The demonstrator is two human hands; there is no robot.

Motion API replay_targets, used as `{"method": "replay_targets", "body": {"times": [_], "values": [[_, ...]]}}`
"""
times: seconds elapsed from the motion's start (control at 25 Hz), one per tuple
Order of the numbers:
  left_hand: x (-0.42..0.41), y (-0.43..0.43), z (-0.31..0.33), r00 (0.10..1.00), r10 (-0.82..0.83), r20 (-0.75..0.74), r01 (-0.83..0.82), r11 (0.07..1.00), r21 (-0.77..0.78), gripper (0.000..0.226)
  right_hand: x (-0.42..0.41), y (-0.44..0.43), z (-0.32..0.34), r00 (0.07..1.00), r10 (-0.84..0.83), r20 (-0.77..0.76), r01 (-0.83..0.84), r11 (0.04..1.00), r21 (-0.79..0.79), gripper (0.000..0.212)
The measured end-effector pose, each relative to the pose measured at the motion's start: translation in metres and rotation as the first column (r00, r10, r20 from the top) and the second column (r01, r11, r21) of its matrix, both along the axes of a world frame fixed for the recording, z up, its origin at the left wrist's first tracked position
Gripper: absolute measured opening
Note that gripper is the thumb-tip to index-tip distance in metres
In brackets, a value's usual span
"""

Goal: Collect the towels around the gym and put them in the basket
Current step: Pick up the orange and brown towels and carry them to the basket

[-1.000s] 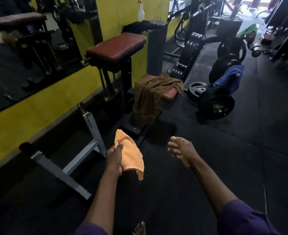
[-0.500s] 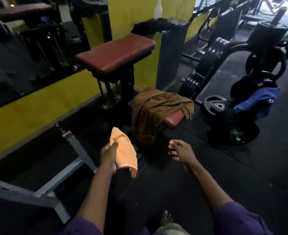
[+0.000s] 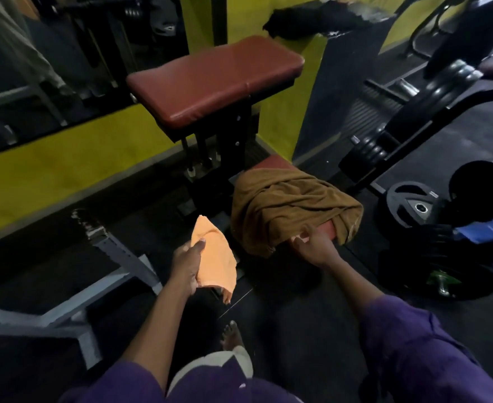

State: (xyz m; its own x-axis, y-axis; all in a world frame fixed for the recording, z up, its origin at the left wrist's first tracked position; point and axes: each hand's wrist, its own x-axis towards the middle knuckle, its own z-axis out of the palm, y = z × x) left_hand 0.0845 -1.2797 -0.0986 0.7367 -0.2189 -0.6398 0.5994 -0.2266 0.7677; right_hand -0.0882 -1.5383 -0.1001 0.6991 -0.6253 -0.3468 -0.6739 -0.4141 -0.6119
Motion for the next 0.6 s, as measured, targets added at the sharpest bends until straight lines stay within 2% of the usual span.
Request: {"method": "replay_targets", "body": {"times": [0.08,0.16,0.28,0.4,0.6], "values": [[0.017,-0.019,-0.006,1.000,-0.006,-0.011,0.006,1.000,-0.003,0.020,0.021,-0.029,-0.013,0.995,0.062,-0.074,-0.068,0.995,-0.079,0.046],[0.034,-0.035,-0.012,1.000,-0.006,-0.021,0.006,1.000,0.011,0.018,0.038,-0.055,-0.026,0.961,0.159,-0.227,-0.200,0.965,-0.169,0.052],[0.056,-0.053,-0.020,0.999,0.015,-0.030,-0.014,0.999,0.051,0.014,0.063,-0.088,-0.038,0.861,0.310,-0.404,-0.443,0.847,-0.295,0.055],[0.065,-0.068,-0.027,0.999,0.044,-0.028,-0.042,0.996,0.078,0.013,0.076,-0.104,-0.051,0.789,0.407,-0.459,-0.582,0.734,-0.350,0.059],[0.059,-0.103,-0.039,0.989,0.142,-0.030,-0.138,0.985,0.106,0.014,0.086,-0.127,-0.074,0.735,0.479,-0.479,-0.670,0.621,-0.407,0.071]]}}
